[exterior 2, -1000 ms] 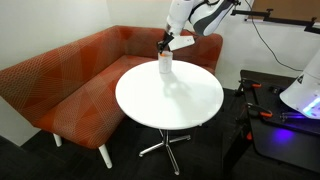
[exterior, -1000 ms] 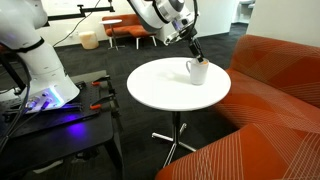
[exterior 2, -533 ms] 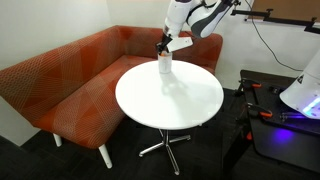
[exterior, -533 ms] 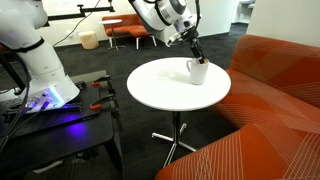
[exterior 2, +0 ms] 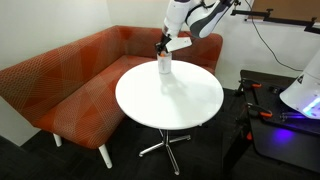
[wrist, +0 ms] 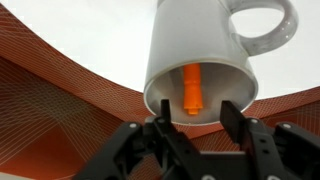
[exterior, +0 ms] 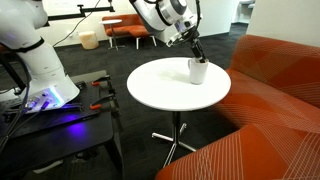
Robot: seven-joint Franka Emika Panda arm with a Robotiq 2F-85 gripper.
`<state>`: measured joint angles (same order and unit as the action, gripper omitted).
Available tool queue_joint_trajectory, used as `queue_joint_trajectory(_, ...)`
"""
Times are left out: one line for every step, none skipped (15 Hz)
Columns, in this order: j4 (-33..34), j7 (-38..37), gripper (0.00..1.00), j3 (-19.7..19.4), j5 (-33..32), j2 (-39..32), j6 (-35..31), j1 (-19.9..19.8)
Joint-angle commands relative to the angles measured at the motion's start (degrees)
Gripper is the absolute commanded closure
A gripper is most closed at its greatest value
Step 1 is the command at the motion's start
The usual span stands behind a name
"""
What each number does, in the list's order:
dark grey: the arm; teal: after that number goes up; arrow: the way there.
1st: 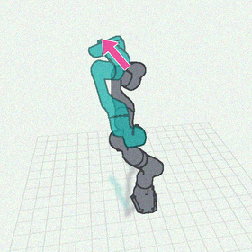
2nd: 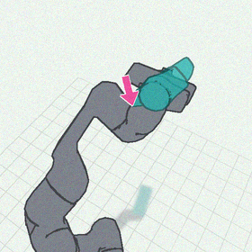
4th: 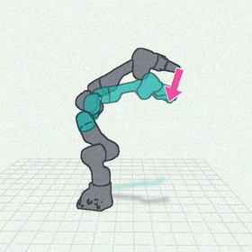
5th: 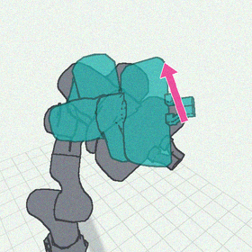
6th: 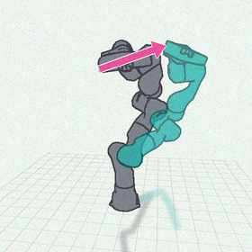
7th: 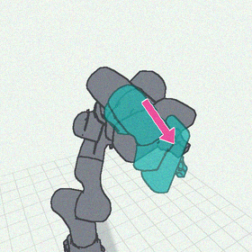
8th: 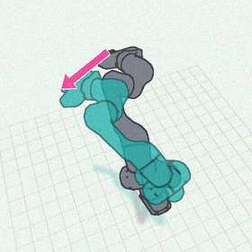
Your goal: Place the marker on the table
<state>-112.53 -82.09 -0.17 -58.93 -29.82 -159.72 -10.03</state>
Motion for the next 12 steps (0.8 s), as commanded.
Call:
queue_joint_trajectory(1.62, 3.19, 0.51, 1.54, 1.99, -1.21, 1.16, -0.58)
queue_joint_trajectory(1.71, 3.27, 0.55, 1.67, 1.93, -1.26, 1.21, -0.54)
queue_joint_trajectory(1.69, 3.59, 0.62, 1.81, 1.97, -1.24, 1.27, -0.50)
queue_joint_trajectory(1.58, 3.69, 0.64, 1.91, 2.02, -1.18, 1.27, -0.47)
queue_joint_trajectory(1.50, 3.56, 0.71, 1.96, 1.92, -1.22, 1.29, -0.44)
queue_joint_trajectory(1.21, 3.32, 0.68, 1.93, 1.74, -1.15, 1.18, -0.44)
queue_joint_trajectory(1.02, 3.16, 0.67, 1.86, 1.62, -1.17, 1.10, -0.47)
queue_joint_trajectory(0.84, 2.91, 0.69, 1.72, 1.48, -1.17, 1.00, -0.48)
queue_joint_trajectory(0.63, 2.76, 0.67, 1.64, 1.43, -1.15, 0.85, -0.56)
queue_joint_trajectory(0.42, 2.57, 0.66, 1.55, 1.39, -1.01, 0.67, -0.68)
queue_joint_trajectory(0.26, 2.51, 0.67, 1.54, 1.39, -0.85, 0.42, -0.83)
queue_joint_trajectory(0.06, 2.37, 0.65, 1.49, 1.31, -0.63, 0.22, -0.94)
